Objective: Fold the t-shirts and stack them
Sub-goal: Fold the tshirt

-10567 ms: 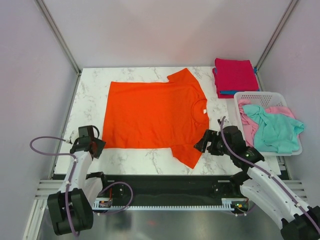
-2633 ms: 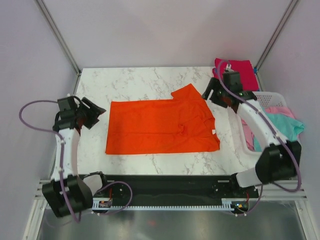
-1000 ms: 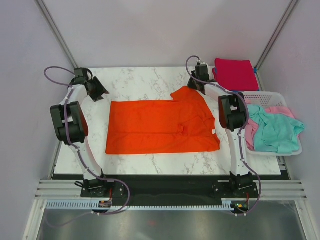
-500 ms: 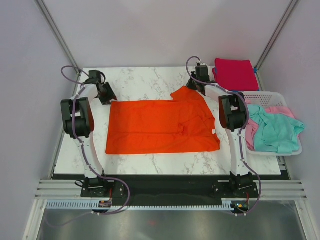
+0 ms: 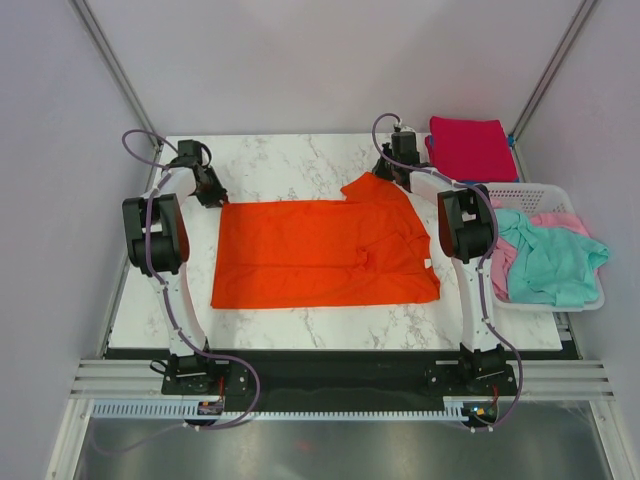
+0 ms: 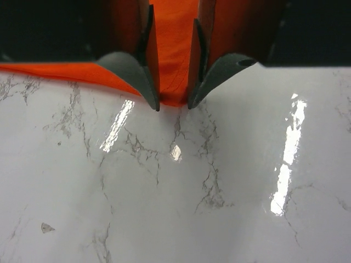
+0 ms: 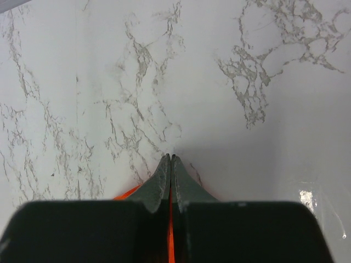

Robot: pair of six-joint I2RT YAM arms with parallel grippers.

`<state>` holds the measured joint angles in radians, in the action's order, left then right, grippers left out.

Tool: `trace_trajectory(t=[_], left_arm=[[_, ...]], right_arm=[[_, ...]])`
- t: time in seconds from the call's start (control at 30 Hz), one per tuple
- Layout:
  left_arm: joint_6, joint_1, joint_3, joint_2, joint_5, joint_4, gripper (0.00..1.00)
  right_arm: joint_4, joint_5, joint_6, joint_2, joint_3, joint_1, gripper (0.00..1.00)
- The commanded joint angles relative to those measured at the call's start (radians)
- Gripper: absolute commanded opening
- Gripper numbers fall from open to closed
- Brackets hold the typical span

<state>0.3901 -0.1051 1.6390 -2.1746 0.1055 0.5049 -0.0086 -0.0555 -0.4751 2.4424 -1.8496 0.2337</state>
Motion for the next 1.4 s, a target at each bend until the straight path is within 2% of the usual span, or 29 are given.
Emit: trace_trajectory(t=[0.0,0.1,0.3,0.33,0.57,0.77,1.17,1.37], left_arm=[[-0.054,0.001,0.016,-0.031,-0.018,0.017,0.31],[-0.060,0.005,0.018,-0.034,-0.012,0.014,0.26],[-0.065,0.005,0.021,-0.039,0.010,0.009,0.03],[-0.065,0.007,0.019,-0.039,0.013,0.007,0.02],[-0.039,0.008,-0.019,0.031,0.028,0.007,0.02],[-0.019,0.010,-0.114,0.173,0.042,0.006,0.02],[-0.016,0.004,-0.363,0.481,0.099,-0.014,0.02],[-0.033,-0.007,-0.475,0.568,0.105,-0.020,0.02]], right_arm=[[-0.126,-0.017,0.019,0.017,0.046,0.007,0.00],[-0.123,-0.020,0.020,0.012,0.056,0.000,0.00],[-0.122,-0.033,0.024,0.009,0.067,-0.008,0.00],[-0.123,-0.033,0.026,0.007,0.070,-0.010,0.00],[-0.070,-0.104,0.027,-0.046,0.089,-0.008,0.00],[-0.080,-0.197,0.023,-0.195,0.145,-0.010,0.00],[-0.070,-0.234,0.033,-0.606,0.535,0.024,0.00],[-0.090,-0.210,0.032,-0.814,0.716,0.033,0.00]])
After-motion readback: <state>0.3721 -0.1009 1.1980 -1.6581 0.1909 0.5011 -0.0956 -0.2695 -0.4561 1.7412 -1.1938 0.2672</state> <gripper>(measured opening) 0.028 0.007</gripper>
